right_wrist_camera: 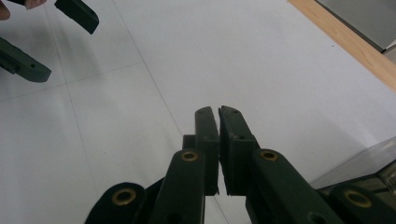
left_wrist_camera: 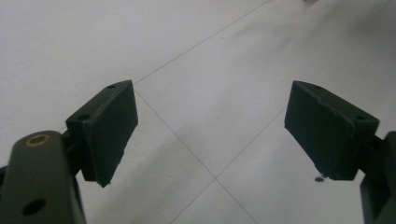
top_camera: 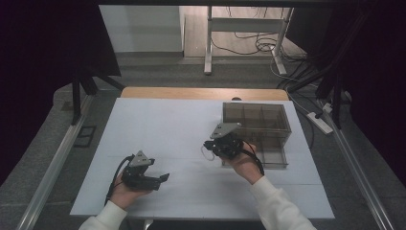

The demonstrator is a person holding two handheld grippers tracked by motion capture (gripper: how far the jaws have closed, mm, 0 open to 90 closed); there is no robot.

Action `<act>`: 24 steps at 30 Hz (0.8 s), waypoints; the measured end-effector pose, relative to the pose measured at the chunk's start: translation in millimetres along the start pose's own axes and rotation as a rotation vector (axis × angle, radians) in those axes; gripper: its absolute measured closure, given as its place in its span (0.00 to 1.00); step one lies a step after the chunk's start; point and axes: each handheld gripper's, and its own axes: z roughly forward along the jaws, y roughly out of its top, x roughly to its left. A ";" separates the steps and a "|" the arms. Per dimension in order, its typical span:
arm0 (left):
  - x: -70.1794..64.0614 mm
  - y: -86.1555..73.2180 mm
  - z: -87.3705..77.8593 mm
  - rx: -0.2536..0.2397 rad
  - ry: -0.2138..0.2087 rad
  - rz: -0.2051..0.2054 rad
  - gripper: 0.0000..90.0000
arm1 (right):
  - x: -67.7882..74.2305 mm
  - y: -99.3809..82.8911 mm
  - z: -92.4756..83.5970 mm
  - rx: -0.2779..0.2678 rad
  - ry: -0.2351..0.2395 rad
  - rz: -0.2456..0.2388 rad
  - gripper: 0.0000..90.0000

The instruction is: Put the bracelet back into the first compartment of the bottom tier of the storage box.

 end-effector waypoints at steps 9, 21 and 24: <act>-0.1 0.1 0.2 0.002 0.000 0.000 0.19 | -2.9 -1.4 -9.4 -0.014 -0.012 0.011 0.96; 0.0 -0.1 0.8 0.004 0.001 0.001 0.19 | -8.1 -4.0 -22.4 -0.030 -0.032 0.020 0.96; -0.2 0.0 1.0 0.006 0.001 0.002 0.19 | -10.4 -4.7 -25.7 -0.035 -0.039 0.025 0.96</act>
